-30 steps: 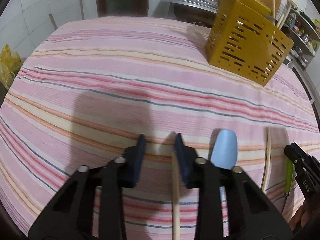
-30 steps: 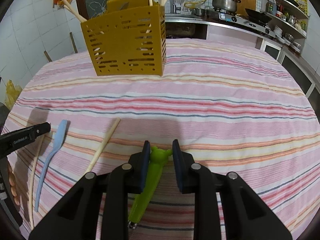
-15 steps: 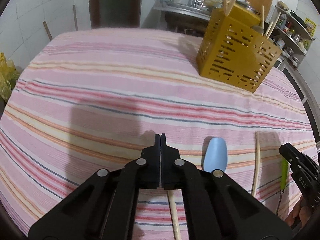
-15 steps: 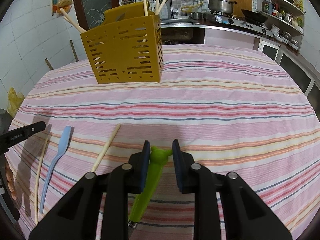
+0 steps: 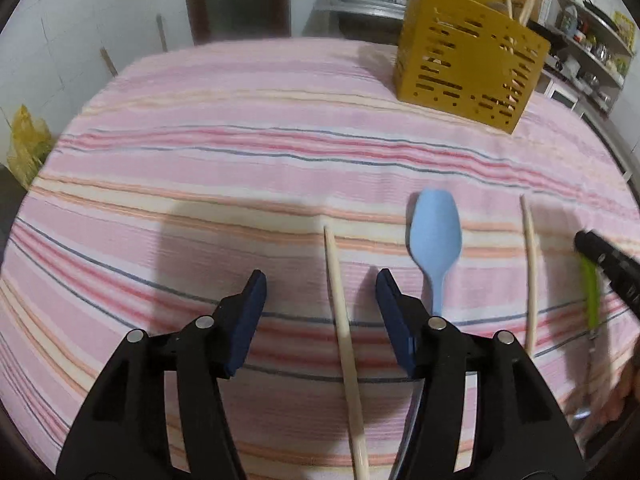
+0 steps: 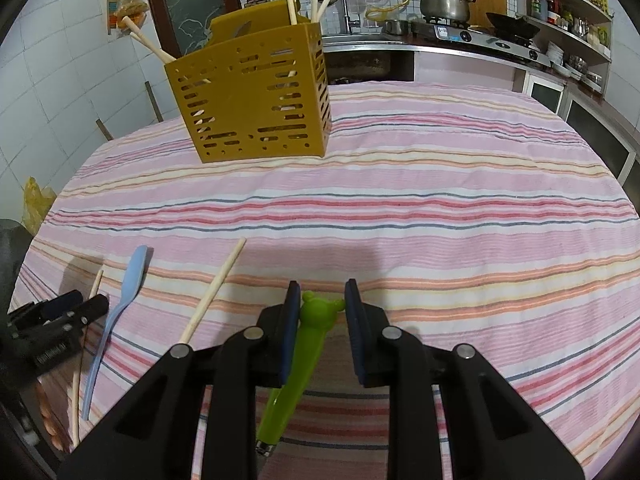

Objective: Organize utensils

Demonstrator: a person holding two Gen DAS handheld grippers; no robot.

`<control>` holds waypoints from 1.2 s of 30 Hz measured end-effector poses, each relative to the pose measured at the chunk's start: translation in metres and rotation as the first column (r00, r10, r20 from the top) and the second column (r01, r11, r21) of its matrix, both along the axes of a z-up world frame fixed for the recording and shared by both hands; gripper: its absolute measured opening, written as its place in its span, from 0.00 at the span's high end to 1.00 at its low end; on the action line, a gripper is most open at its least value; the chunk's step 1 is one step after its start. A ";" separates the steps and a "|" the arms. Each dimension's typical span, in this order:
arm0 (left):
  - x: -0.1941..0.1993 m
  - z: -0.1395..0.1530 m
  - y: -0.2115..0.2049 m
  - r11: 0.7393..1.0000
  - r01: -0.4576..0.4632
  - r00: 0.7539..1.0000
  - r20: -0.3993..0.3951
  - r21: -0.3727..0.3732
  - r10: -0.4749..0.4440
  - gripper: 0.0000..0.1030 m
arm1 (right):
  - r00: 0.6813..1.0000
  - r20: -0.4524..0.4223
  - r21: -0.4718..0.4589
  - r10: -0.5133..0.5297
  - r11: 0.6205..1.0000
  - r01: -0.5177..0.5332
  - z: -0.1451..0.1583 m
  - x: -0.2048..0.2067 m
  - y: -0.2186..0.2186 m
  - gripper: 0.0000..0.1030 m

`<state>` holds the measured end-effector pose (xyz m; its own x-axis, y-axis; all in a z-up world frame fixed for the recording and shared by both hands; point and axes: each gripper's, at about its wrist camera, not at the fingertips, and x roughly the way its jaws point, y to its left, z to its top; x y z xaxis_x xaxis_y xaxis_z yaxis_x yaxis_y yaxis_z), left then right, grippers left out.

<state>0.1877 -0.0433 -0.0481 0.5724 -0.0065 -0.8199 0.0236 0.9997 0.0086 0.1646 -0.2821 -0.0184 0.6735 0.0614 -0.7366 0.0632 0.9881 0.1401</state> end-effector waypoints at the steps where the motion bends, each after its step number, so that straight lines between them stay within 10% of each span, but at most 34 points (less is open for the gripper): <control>1: -0.001 -0.001 -0.002 1.000 0.003 1.000 0.004 0.007 -0.003 0.51 | 1.000 0.002 -0.004 0.001 1.000 -0.001 0.001 0.000 0.000 0.77; 8: 0.016 0.004 -0.001 0.998 0.015 0.999 -0.042 -0.062 -0.018 0.95 | 1.000 0.026 -0.021 0.006 1.000 -0.005 0.008 -0.002 0.004 0.77; 23: -0.001 0.048 0.009 0.991 0.061 0.988 0.149 -0.118 -0.043 0.96 | 0.978 0.208 -0.091 -0.028 0.995 0.047 0.053 -0.028 0.015 0.77; 36: -0.037 0.126 0.016 0.989 0.113 0.898 0.436 -0.099 -0.059 0.96 | 0.928 0.371 -0.111 -0.032 0.991 0.078 0.091 -0.044 0.024 0.78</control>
<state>0.1511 -0.0269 0.0778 0.8621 -0.1535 -0.4830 0.1308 0.9881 -0.0807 0.1202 -0.2583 0.0723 0.8982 -0.0576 -0.4358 0.0847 0.9955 0.0431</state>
